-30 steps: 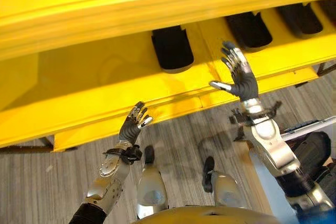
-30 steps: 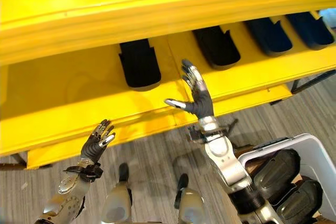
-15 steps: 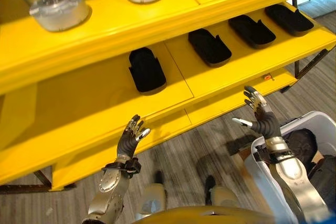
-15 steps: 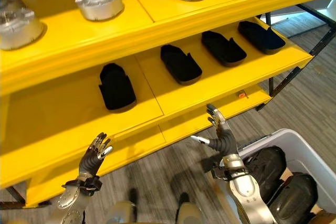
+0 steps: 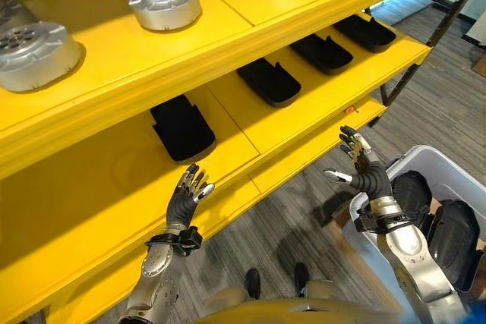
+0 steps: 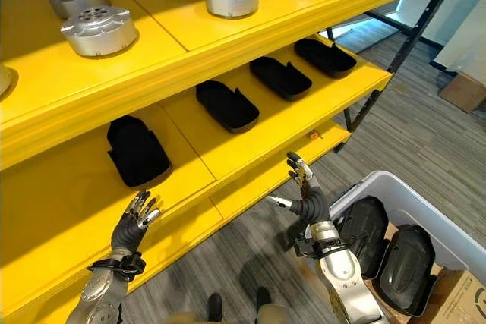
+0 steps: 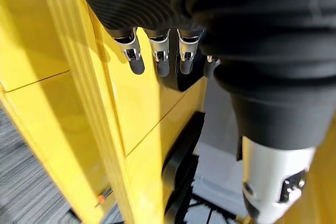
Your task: Move parts from the plastic box to the shelf.
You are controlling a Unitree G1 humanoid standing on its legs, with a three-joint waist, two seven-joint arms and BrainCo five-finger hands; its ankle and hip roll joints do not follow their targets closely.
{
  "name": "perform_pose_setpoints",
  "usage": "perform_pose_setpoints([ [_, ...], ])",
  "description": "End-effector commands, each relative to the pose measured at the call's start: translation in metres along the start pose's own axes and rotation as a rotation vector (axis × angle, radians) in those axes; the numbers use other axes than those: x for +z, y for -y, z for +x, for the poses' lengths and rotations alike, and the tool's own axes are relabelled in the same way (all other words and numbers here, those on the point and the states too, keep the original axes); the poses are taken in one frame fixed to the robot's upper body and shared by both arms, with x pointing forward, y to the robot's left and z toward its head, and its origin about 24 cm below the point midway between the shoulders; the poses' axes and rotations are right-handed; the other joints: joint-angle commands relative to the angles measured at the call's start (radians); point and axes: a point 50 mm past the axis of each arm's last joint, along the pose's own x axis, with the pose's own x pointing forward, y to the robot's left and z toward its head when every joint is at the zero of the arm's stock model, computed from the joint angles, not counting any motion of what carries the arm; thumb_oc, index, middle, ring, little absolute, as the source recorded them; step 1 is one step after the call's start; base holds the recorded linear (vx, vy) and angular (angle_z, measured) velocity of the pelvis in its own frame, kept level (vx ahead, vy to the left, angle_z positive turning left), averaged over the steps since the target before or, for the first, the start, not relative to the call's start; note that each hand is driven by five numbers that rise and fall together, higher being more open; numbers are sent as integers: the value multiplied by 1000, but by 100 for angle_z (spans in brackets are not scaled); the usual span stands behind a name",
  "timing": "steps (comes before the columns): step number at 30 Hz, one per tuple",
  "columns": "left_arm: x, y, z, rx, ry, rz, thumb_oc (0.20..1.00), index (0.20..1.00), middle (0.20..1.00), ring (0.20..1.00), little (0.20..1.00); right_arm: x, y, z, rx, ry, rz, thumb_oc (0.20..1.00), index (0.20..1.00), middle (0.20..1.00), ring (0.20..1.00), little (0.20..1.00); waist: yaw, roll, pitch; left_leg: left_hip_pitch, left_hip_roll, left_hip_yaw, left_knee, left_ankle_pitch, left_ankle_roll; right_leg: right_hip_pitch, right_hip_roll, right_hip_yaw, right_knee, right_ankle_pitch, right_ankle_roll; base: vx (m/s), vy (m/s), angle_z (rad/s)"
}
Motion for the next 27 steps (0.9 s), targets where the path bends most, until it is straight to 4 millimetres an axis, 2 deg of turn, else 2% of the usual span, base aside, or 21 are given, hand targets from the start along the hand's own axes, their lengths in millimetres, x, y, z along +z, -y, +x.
perform_pose_setpoints([
  [1, 14, -1, 3, -23, 72, 69, 1000, 1000, 1000, 1000, 1000, 16, -7, 9, 25, 102, 52, 1000, 1000, 1000, 1000, 1000, -17, -24, -25, -42, -60, -113, 6, 6, 28, 71, 86, -50, -70, 20, 29, 16, 61, -29],
  [6, 18, 2, 7, -34, 88, 86, 1000, 1000, 1000, 1000, 1000, 22, -14, 14, 51, 131, 39, 1000, 1000, 1000, 1000, 1000, -29, -20, -8, -43, -54, -71, 6, -3, 43, 6, 105, -6, 28, 13, 44, -27, 73, -49],
  [7, 26, 1, 11, -14, 124, 94, 1000, 1000, 1000, 1000, 1000, 26, -24, 24, 86, 157, 39, 1000, 1000, 1000, 1000, 1000, -5, -7, 19, -47, -32, -17, -4, -5, 41, -64, 59, -131, 120, -9, 73, -105, 36, -72],
  [8, 30, -1, 11, 0, 140, 96, 1000, 1000, 1000, 1000, 1000, 27, -30, 27, 98, 164, 46, 1000, 1000, 1000, 1000, 1000, 22, 3, 24, -48, -13, 17, -14, -4, 32, -72, -15, -273, 126, -23, 78, -108, 35, -129],
  [9, 30, -1, 11, 1, 141, 96, 1000, 1000, 1000, 1000, 1000, 27, -30, 27, 99, 165, 46, 1000, 1000, 1000, 1000, 1000, 20, 2, 22, -52, -13, 16, -13, -2, 32, -75, -15, -274, 125, -20, 78, 26, -31, -207],
  [10, 32, -6, 9, 19, 144, 89, 1000, 1000, 1000, 1000, 1000, 26, -35, 30, 110, 158, 51, 1000, 1000, 1000, 1000, 1000, 40, 20, 18, -31, 23, 66, -30, -19, 16, -51, -132, -436, 134, -35, 68, 16, -38, -242],
  [11, 30, -5, 10, 13, 135, 86, 1000, 1000, 1000, 1000, 1000, 26, -37, 32, 126, 160, 42, 1000, 1000, 1000, 1000, 1000, 36, 23, 22, -27, 33, 99, -28, -17, 21, -61, -165, -451, 137, -9, 66, 21, -36, -198],
  [12, 30, -5, 10, 13, 135, 86, 1000, 1000, 1000, 1000, 1000, 27, -37, 32, 126, 160, 42, 1000, 1000, 1000, 1000, 1000, 37, 23, 23, -27, 33, 101, -28, -18, 21, -62, -165, -449, 138, -9, 66, 12, -90, -119],
  [13, 30, -4, 12, 3, 132, 76, 1000, 1000, 1000, 1000, 1000, 25, -36, 33, 120, 153, 38, 1000, 1000, 1000, 1000, 1000, 32, 25, 21, -15, 41, 110, -25, -34, 18, -53, -223, -407, 95, 44, 88, 71, -111, -77],
  [15, 31, -3, 13, -3, 135, 78, 1000, 1000, 1000, 1000, 1000, 25, -37, 34, 120, 150, 23, 1000, 1000, 1000, 1000, 1000, 27, 18, 21, -7, 36, 112, -15, -49, 19, -46, -268, -375, 49, 115, 114, 76, -125, -55],
  [16, 31, -3, 13, -3, 136, 78, 1000, 1000, 1000, 1000, 1000, 25, -37, 34, 120, 150, 23, 1000, 1000, 1000, 1000, 1000, 28, 18, 22, -6, 36, 112, -15, -49, 19, -45, -268, -375, 49, 115, 114, 118, -190, -22],
  [17, 34, -5, 14, 9, 150, 82, 1000, 1000, 1000, 1000, 1000, 25, -37, 35, 120, 153, 8, 1000, 1000, 1000, 1000, 1000, 35, 11, 12, 6, 52, 128, -6, -78, 6, -30, -341, -413, 5, 165, 149, 71, -223, -6],
  [18, 34, -4, 14, 4, 150, 85, 1000, 1000, 1000, 1000, 1000, 26, -36, 34, 127, 154, -11, 1000, 1000, 1000, 1000, 1000, 32, -4, 12, 4, 51, 138, 1, -77, 7, -23, -355, -415, -17, 205, 155, 71, -223, -12],
  [19, 34, -4, 14, 4, 150, 85, 1000, 1000, 1000, 1000, 1000, 26, -36, 34, 127, 154, -11, 1000, 1000, 1000, 1000, 1000, 32, -4, 13, 4, 51, 138, 1, -77, 7, -23, -355, -415, -17, 205, 155, 96, -300, -21],
  [20, 33, -6, 16, 19, 151, 76, 1000, 1000, 1000, 1000, 1000, 24, -36, 35, 133, 145, -12, 1000, 1000, 1000, 1000, 1000, 34, -34, -5, 22, 62, 152, 2, -88, -12, 1, -328, -424, -57, 192, 169, 140, -253, -19],
  [22, 32, -6, 16, 19, 149, 73, 1000, 1000, 1000, 1000, 1000, 24, -36, 34, 135, 141, -12, 1000, 1000, 1000, 1000, 1000, 37, -36, -10, 28, 67, 154, 2, -89, -16, 4, -326, -430, -58, 187, 174, 119, -280, -26],
  [24, 33, -6, 16, 28, 156, 47, 1000, 1000, 1000, 1000, 1000, 29, -33, 37, 145, 169, -28, 1000, 1000, 1000, 1000, 1000, 27, -38, -21, 37, 140, 164, 24, -81, -56, 17, -274, -433, -52, 148, 158, 115, -402, -58],
  [25, 33, -6, 16, 28, 157, 47, 1000, 1000, 1000, 1000, 1000, 30, -33, 37, 146, 169, -28, 1000, 1000, 1000, 1000, 1000, 27, -38, -22, 34, 140, 164, 24, -79, -56, 16, -274, -433, -54, 151, 157, 93, -334, -23],
  [26, 35, -4, 17, 17, 166, 36, 1000, 1000, 1000, 1000, 1000, 33, -30, 38, 143, 183, -38, 1000, 1000, 1000, 1000, 1000, 16, -30, -21, 35, 183, 174, 41, -69, -78, 23, -234, -427, -56, 112, 135, 42, -204, -12],
  [27, 35, -4, 17, 17, 166, 36, 1000, 1000, 1000, 1000, 1000, 33, -30, 38, 143, 184, -38, 1000, 1000, 1000, 1000, 1000, 16, -30, -22, 32, 182, 174, 41, -67, -78, 21, -234, -427, -57, 115, 134, 98, -387, -25],
])
